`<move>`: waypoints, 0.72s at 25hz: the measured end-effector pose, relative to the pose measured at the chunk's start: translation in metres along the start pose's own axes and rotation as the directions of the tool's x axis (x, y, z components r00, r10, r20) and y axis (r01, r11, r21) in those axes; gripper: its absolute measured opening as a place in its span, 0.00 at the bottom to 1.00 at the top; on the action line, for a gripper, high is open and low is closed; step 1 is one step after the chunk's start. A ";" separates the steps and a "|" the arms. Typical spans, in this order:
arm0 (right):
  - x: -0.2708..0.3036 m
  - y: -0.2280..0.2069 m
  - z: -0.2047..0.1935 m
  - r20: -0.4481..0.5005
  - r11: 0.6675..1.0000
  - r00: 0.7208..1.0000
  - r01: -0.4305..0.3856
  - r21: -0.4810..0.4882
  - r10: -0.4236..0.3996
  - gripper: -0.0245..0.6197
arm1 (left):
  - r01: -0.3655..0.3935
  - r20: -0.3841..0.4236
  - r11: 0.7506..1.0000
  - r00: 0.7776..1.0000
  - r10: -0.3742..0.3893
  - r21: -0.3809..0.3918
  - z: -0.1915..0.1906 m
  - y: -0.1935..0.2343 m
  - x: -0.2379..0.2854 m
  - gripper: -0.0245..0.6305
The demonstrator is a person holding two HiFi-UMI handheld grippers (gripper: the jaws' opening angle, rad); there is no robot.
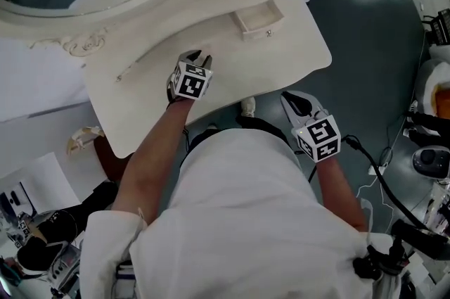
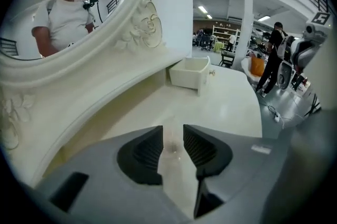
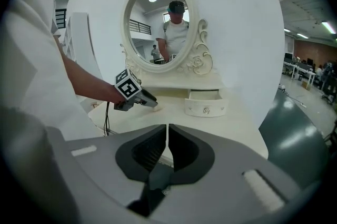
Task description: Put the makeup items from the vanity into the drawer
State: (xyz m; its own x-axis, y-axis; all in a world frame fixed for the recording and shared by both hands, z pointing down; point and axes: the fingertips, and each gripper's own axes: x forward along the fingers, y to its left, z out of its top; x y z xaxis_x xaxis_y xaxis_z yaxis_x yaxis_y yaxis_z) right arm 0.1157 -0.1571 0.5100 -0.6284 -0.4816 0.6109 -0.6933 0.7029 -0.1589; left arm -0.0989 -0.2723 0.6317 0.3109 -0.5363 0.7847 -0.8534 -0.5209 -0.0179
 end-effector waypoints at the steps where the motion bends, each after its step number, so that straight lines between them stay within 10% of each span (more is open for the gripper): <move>1: 0.000 -0.008 -0.001 0.001 1.000 1.000 -0.002 0.000 0.002 0.06 | -0.012 -0.017 1.000 1.000 0.012 0.003 -0.001 0.001 0.005 0.22; 18: 0.013 -0.064 0.005 0.054 0.997 0.996 -0.075 0.013 0.074 0.05 | -0.078 -0.044 0.997 0.996 0.079 0.029 0.011 -0.003 0.001 0.05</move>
State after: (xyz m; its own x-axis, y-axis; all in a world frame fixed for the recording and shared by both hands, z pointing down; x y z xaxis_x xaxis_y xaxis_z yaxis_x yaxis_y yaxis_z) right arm 0.1499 -0.2105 0.5237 -0.6961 -0.4556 0.5548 -0.6486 0.7305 -0.2140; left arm -0.0913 -0.2784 0.6254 0.2241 -0.5461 0.8072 -0.8624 -0.4969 -0.0967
